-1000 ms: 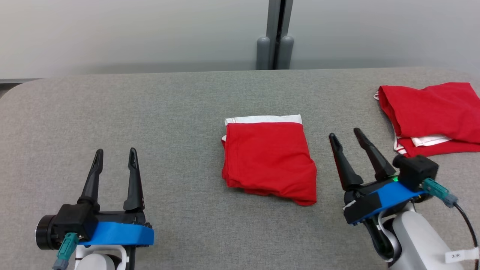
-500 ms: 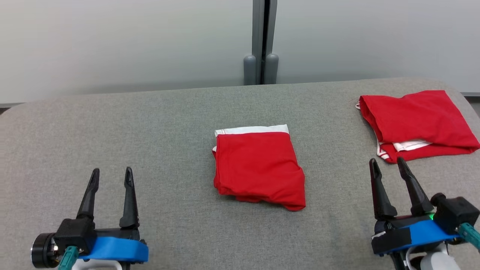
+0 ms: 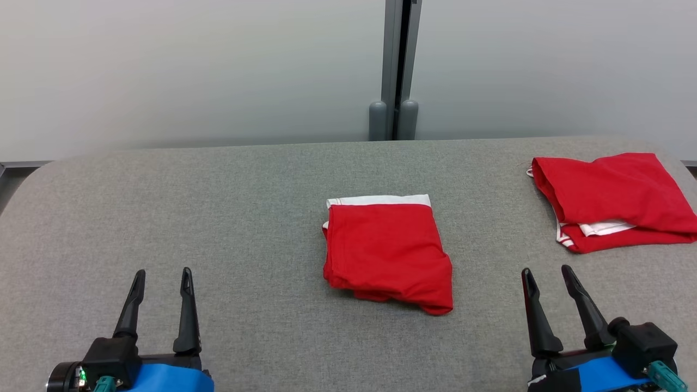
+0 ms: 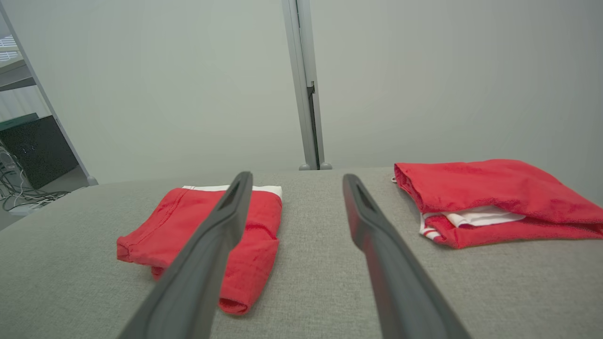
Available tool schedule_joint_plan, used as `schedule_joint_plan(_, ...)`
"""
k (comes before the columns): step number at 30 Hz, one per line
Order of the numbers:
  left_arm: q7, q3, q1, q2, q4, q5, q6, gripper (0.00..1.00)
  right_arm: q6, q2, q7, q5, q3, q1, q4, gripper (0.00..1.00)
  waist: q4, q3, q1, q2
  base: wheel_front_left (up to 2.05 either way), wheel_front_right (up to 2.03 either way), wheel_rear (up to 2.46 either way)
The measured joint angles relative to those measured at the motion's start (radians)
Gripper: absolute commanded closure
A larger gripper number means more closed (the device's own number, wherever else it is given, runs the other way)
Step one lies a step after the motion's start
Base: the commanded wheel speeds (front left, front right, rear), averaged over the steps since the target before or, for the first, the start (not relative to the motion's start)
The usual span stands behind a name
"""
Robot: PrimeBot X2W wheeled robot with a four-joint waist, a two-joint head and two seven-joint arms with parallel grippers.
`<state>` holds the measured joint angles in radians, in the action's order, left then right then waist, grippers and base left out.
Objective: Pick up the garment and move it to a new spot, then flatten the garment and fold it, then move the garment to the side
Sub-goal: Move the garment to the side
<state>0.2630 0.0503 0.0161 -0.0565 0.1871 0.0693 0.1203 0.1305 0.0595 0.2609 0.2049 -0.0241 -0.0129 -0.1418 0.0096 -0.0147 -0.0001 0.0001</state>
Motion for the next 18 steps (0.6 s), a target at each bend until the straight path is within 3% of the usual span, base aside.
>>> schedule_joint_plan(18, 0.000, -0.009, 0.018, 0.001, 0.004, 0.003, -0.005, 0.00, 0.000, -0.008, -0.023, -0.012, 0.006, -0.021, 0.000, 0.00, 0.005, 0.007, 0.0001, 0.0000, 0.00, 0.00, 0.00)
